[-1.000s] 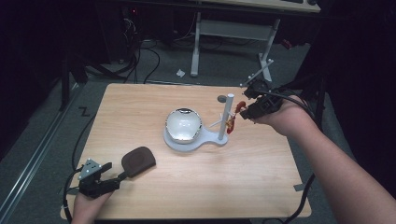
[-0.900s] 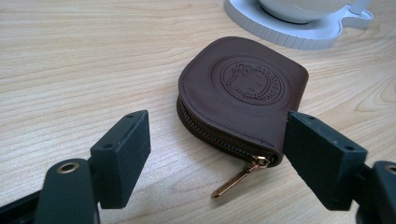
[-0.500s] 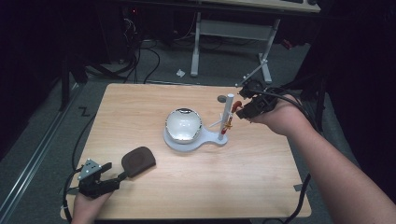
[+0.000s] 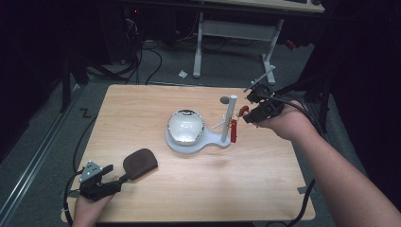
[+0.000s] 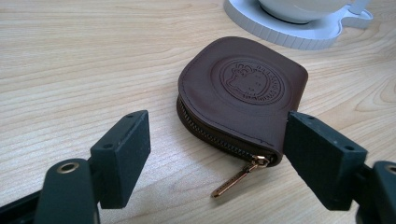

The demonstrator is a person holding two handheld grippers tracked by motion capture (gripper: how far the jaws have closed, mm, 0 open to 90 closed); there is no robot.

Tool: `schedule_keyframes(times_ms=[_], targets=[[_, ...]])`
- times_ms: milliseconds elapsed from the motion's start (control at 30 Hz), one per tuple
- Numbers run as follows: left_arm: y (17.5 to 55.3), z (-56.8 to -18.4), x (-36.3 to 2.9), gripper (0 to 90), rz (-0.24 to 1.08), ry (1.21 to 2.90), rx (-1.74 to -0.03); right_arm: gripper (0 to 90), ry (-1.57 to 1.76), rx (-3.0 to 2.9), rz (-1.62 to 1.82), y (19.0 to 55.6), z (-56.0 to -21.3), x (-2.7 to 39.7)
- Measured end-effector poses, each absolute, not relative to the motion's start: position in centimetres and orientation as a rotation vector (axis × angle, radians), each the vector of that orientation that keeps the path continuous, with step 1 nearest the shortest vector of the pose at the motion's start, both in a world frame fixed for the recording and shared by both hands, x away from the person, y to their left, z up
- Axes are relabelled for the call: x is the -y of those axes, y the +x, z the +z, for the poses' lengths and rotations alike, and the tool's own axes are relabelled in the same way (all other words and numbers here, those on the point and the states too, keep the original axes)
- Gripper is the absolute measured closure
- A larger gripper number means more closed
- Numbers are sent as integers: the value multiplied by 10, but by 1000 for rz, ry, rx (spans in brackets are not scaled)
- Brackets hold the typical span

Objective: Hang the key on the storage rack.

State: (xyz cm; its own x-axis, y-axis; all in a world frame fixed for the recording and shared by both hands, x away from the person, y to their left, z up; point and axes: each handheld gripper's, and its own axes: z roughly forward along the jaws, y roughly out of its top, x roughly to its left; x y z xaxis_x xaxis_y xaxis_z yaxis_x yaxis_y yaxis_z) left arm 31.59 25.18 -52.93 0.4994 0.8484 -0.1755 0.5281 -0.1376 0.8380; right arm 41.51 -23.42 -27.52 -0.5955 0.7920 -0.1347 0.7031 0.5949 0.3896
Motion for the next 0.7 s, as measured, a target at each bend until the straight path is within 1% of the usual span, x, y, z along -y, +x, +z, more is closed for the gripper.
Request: schedule_keyframes(times_ms=[467,700], targets=[[315,-528,-249,242,432,1816,-1142,680,1318,-2549,485,415,-327,252],[315,-529,-249,242,432,1822,-1142,678,1343,-2549,539,419,-353,251]])
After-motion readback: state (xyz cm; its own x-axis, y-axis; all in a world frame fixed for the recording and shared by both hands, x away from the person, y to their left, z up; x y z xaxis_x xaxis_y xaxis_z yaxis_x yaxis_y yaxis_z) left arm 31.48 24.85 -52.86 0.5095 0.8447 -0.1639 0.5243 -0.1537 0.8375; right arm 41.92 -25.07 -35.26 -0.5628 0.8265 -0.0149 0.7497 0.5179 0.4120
